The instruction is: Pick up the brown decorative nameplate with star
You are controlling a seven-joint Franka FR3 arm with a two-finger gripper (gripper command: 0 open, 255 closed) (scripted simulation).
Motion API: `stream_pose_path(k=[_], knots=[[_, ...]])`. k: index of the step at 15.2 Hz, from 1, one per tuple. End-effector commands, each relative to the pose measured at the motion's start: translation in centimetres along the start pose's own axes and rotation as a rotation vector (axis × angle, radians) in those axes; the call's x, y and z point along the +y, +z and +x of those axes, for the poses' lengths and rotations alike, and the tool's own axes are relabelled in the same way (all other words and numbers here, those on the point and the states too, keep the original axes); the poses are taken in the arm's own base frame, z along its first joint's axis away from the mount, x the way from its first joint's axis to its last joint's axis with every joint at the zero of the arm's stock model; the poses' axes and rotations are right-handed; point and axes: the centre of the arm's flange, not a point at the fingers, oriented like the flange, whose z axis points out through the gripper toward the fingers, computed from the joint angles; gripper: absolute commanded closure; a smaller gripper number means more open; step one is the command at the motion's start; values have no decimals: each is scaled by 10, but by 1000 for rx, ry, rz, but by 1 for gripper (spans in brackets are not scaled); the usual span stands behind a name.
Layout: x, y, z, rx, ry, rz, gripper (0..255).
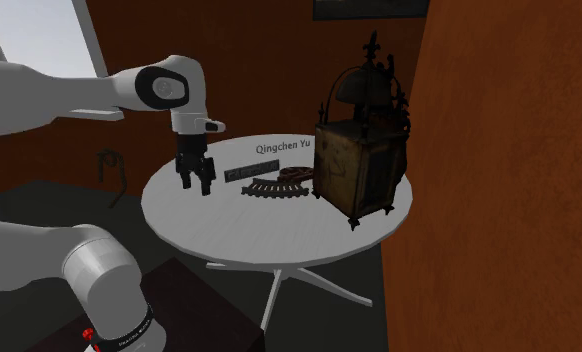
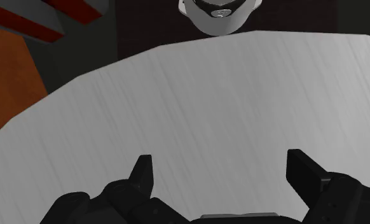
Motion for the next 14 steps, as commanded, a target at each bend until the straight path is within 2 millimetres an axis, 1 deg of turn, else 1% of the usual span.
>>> stream_pose_path(k=[1,14], knots=[[0,0,0,0,0,0,0],[35,-15,166,7,-51,-9,0]])
